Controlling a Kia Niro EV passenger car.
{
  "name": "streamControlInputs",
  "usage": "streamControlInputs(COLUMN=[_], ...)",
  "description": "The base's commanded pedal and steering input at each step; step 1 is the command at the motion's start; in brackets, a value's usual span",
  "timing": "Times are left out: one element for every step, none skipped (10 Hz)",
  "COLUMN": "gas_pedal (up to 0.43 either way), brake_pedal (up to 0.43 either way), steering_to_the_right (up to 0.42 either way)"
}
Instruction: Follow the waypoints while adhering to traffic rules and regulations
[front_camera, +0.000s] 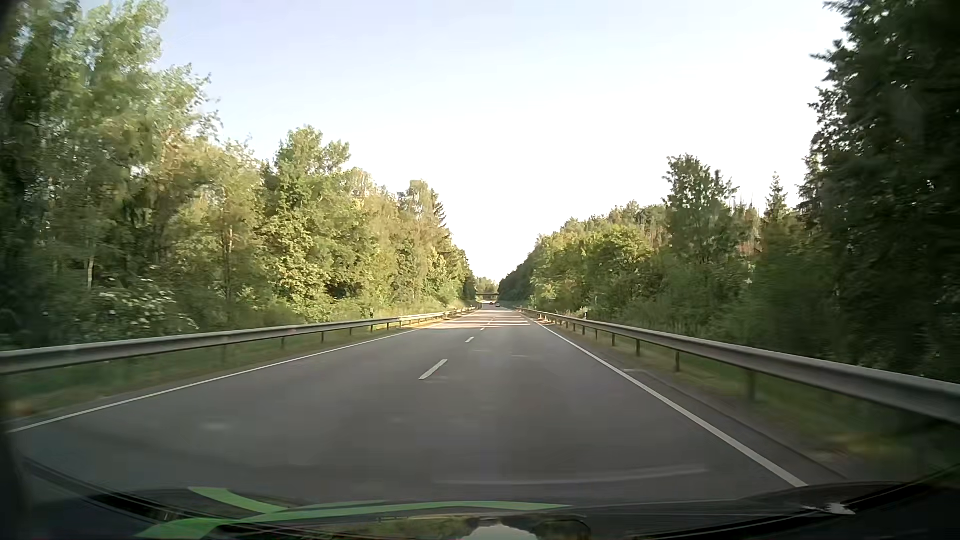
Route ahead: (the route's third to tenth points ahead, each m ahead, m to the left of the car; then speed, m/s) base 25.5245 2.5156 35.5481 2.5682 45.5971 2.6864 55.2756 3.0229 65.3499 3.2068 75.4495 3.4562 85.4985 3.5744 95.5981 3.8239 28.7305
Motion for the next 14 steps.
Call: streamControlInputs(gas_pedal=[0.28, 0.28, 0.28, 0.28, 0.28, 0.28, 0.28, 0.28, 0.28, 0.28, 0.28, 0.28, 0.28, 0.28], brake_pedal=[0.0, 0.0, 0.0, 0.0, 0.0, 0.0, 0.0, 0.0, 0.0, 0.0, 0.0, 0.0, 0.0, 0.0], steering_to_the_right=[-0.001, -0.001, -0.001, -0.001, -0.001, 0.0, -0.001, -0.001, -0.001, -0.001, -0.001, -0.001, -0.001, -0.001])
